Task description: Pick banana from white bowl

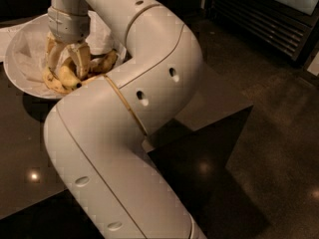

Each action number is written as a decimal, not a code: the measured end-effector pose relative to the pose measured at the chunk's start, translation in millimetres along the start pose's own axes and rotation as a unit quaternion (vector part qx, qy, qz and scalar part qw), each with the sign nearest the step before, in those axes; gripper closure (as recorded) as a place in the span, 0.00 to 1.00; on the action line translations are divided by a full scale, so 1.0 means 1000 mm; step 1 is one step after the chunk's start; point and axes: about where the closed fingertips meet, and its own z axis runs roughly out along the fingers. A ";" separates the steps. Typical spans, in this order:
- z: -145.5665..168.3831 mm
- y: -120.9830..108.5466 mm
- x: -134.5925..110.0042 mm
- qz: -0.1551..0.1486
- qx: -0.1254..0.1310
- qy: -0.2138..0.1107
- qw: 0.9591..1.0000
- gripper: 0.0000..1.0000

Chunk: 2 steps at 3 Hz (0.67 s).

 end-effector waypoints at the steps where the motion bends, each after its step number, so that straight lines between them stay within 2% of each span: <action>1: -0.007 0.015 0.001 0.020 0.006 -0.011 1.000 0.57; 2: -0.004 0.004 0.007 0.020 0.022 -0.002 1.000 0.81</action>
Offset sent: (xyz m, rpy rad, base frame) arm -0.0027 -0.0129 0.0027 0.0108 0.0221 -0.0308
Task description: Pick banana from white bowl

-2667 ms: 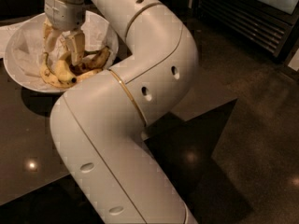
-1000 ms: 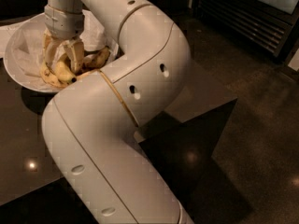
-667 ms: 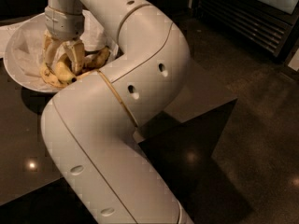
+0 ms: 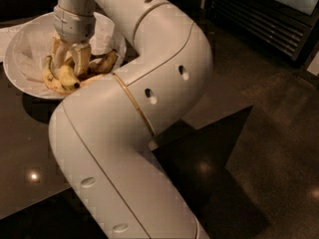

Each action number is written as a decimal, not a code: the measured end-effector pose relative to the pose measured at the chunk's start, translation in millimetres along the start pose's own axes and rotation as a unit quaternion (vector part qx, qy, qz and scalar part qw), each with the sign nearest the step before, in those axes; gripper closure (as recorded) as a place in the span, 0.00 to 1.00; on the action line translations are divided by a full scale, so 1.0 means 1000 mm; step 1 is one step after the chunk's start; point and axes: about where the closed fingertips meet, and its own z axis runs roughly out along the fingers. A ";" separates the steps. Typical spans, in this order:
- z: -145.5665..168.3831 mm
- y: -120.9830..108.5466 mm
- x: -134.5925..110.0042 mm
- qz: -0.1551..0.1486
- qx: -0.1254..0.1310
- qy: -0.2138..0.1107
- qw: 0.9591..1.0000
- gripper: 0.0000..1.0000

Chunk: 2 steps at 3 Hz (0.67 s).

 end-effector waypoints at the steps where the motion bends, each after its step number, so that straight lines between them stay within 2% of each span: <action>1: 0.000 -0.005 0.002 0.000 0.008 0.003 1.000 1.00; 2: 0.001 -0.011 0.004 0.001 0.018 0.007 1.000 1.00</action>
Offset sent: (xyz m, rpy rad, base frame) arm 0.0040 0.0034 0.0004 0.0100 -0.0111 -0.0071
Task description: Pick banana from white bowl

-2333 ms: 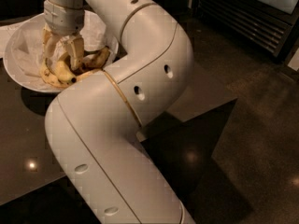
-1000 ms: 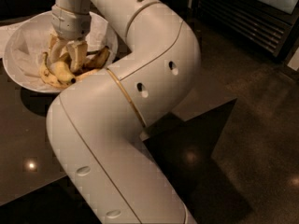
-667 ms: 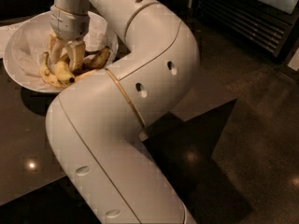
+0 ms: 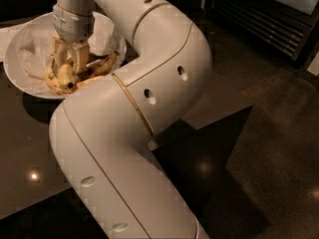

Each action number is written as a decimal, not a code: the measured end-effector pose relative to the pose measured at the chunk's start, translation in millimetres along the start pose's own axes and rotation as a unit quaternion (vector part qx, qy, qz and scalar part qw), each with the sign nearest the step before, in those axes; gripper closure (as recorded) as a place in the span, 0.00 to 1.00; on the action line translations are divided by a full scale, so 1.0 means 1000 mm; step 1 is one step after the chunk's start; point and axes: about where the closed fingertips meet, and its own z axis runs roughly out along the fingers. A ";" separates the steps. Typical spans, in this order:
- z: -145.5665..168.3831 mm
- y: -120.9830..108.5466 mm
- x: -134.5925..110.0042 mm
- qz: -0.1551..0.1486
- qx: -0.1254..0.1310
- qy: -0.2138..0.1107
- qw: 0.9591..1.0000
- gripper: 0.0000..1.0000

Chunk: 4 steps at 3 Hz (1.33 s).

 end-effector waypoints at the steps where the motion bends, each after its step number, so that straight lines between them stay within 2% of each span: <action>1: -0.017 -0.002 -0.006 -0.001 0.016 0.001 1.000 1.00; 2: -0.047 -0.007 -0.021 -0.007 0.033 0.006 0.999 1.00; 3: -0.044 -0.014 -0.017 -0.006 0.044 0.010 0.999 1.00; 4: -0.062 -0.019 -0.026 -0.012 0.041 0.043 0.998 1.00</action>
Offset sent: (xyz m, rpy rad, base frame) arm -0.0136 -0.0171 0.0646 0.0527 0.0294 0.0270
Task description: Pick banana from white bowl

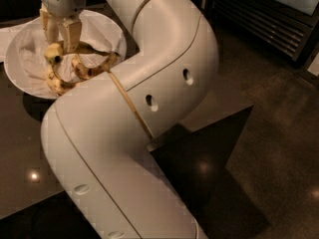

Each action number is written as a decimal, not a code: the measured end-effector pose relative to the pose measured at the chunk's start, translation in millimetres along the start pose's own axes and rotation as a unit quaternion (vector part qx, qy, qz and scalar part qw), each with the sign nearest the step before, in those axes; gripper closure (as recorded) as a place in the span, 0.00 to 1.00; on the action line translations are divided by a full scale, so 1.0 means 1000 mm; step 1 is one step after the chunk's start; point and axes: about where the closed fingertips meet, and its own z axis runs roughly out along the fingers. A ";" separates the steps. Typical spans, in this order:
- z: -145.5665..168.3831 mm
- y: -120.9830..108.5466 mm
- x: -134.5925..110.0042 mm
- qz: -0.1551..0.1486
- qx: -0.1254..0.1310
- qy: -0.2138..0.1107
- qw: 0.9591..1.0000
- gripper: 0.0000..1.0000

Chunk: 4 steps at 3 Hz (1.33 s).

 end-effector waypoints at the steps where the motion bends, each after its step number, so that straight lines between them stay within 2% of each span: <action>1: -0.017 -0.006 -0.012 -0.006 -0.007 0.025 1.000 1.00; 2: -0.034 -0.010 -0.023 -0.009 -0.009 0.048 0.999 1.00; 3: -0.031 -0.018 -0.019 -0.009 0.006 0.053 0.999 1.00; 4: -0.039 -0.013 -0.020 0.007 0.005 0.058 0.998 1.00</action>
Offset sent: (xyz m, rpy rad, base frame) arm -0.0523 -0.0141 0.0703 -0.1671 -0.0558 0.0108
